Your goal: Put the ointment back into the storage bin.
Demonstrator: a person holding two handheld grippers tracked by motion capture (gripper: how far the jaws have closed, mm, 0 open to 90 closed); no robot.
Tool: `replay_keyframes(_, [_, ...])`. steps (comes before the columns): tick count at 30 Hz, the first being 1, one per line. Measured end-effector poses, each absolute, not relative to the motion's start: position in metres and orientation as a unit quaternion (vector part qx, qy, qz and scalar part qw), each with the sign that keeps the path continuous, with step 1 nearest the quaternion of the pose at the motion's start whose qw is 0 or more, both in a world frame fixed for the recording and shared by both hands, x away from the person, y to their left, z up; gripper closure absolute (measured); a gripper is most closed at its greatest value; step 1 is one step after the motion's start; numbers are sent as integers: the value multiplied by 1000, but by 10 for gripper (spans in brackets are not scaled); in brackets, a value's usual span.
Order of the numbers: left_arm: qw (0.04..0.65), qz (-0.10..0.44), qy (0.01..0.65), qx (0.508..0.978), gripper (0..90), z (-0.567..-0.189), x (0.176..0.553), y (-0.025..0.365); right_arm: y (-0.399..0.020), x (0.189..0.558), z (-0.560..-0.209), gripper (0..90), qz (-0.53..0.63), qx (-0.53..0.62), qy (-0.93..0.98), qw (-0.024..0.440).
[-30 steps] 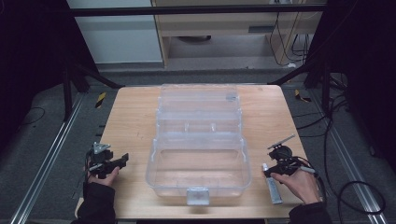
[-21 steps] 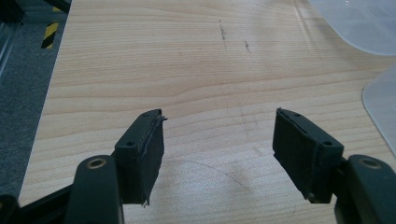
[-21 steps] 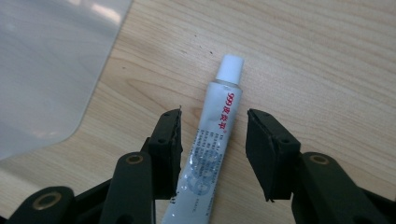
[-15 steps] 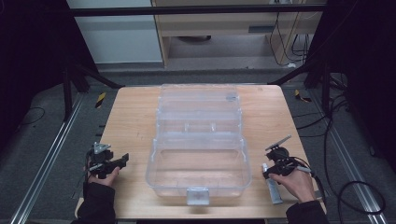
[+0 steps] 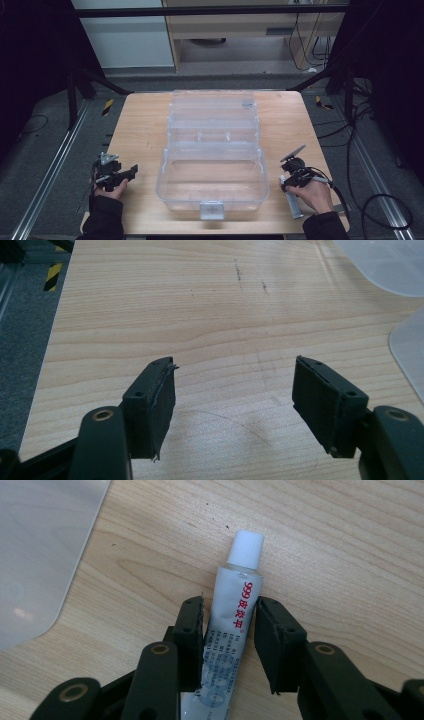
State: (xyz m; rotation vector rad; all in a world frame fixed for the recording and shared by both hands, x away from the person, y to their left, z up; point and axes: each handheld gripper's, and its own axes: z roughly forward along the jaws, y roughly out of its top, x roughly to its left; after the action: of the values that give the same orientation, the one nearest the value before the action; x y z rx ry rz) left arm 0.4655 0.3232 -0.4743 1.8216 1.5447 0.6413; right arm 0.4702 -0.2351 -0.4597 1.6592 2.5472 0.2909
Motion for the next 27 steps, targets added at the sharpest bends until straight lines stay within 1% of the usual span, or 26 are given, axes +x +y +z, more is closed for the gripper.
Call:
replay_keyframes(9, [327,242,589,699,336,-475,466,323,-232,472,-463,692,82,535,840,35])
replay_keyframes(27, [325,239,589,700,336,-475,466,322,-232,475,-464,702,73,517,852,22])
